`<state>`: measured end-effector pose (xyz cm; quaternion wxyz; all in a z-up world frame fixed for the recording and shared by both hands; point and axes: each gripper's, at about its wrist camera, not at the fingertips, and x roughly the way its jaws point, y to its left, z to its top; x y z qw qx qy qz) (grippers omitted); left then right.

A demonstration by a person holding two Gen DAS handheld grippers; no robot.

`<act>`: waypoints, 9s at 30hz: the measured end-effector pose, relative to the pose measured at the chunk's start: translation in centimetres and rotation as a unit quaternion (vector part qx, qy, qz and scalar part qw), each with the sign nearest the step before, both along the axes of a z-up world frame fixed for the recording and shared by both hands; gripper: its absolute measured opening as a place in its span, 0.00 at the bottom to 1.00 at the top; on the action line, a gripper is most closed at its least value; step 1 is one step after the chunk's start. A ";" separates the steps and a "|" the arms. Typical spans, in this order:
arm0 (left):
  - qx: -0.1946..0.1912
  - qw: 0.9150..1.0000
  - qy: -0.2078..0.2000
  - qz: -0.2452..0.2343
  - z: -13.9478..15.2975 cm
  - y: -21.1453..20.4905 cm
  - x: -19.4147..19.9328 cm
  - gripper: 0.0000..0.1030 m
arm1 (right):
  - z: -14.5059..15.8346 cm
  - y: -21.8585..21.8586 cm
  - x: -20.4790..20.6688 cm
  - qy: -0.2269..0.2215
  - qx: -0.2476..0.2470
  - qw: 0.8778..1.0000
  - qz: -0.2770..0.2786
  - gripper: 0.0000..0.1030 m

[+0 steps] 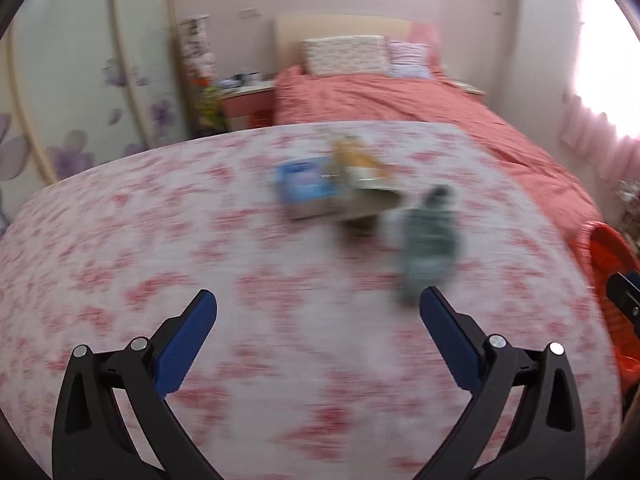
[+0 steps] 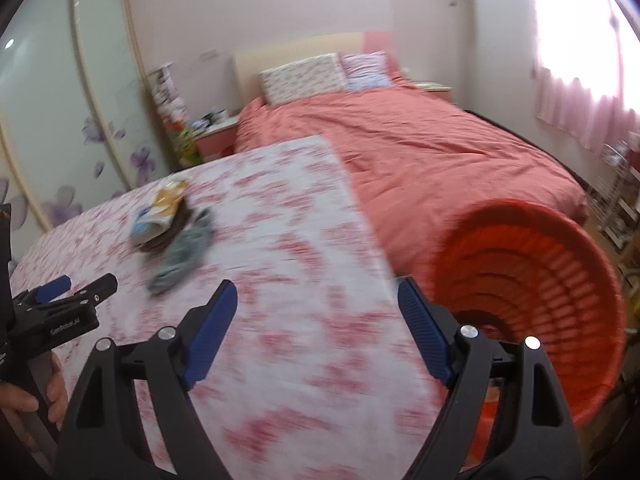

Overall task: Collect trash
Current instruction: 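Return to the bed and grasp the grey sock with the right gripper, then grasp the yellow snack wrapper with the left gripper while the right holds the grey sock, then carry the wrapper and grey sock in both grippers toward the basket, then open both grippers over the basket to drop the wrapper and sock, then reach both grippers back to the tissue pack and brown clip on the bed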

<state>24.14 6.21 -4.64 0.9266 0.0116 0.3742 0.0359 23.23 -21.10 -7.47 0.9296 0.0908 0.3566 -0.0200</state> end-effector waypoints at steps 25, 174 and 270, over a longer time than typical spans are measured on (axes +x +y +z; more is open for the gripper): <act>-0.026 0.997 0.000 0.069 -1.2 11.1 0.0 0.97 | -4.2 12.5 12.1 0.088 0.004 0.995 0.039 0.39; -0.061 0.986 -0.007 -0.155 2.8 -5.9 -0.6 0.40 | 2.8 -0.8 -1.1 -0.029 0.049 0.998 -0.026 0.08; -0.021 0.997 0.061 0.042 -2.7 12.1 6.0 0.61 | -4.2 16.8 17.2 0.086 0.018 0.995 0.047 0.40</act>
